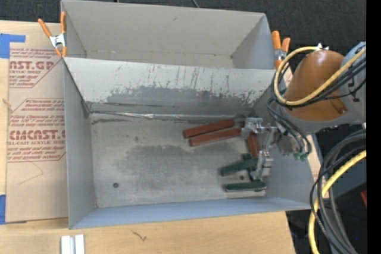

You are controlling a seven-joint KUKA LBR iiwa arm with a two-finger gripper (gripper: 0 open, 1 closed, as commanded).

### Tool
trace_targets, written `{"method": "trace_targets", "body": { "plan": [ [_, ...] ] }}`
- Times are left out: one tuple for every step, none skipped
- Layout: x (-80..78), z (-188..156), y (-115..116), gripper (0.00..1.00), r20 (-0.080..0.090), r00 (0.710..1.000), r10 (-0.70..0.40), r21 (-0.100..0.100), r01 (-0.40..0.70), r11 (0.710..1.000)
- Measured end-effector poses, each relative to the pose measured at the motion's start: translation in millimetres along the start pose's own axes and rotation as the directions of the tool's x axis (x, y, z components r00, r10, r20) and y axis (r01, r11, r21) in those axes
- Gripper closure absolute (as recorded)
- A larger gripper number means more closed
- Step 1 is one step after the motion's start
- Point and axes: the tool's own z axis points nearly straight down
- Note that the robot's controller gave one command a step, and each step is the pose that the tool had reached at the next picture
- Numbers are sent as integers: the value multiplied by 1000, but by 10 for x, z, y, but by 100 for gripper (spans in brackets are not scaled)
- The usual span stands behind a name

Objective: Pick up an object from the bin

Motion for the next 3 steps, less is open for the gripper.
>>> {"method": "trace_targets", "body": {
  "plan": [
    [82,412,-42,0,-9,994,-106,-5,106,994],
    [283,494,9,100,23,987,-158,-3,158,987],
    [285,494,8,100,23,987,-158,-3,158,987]
  ]
}}
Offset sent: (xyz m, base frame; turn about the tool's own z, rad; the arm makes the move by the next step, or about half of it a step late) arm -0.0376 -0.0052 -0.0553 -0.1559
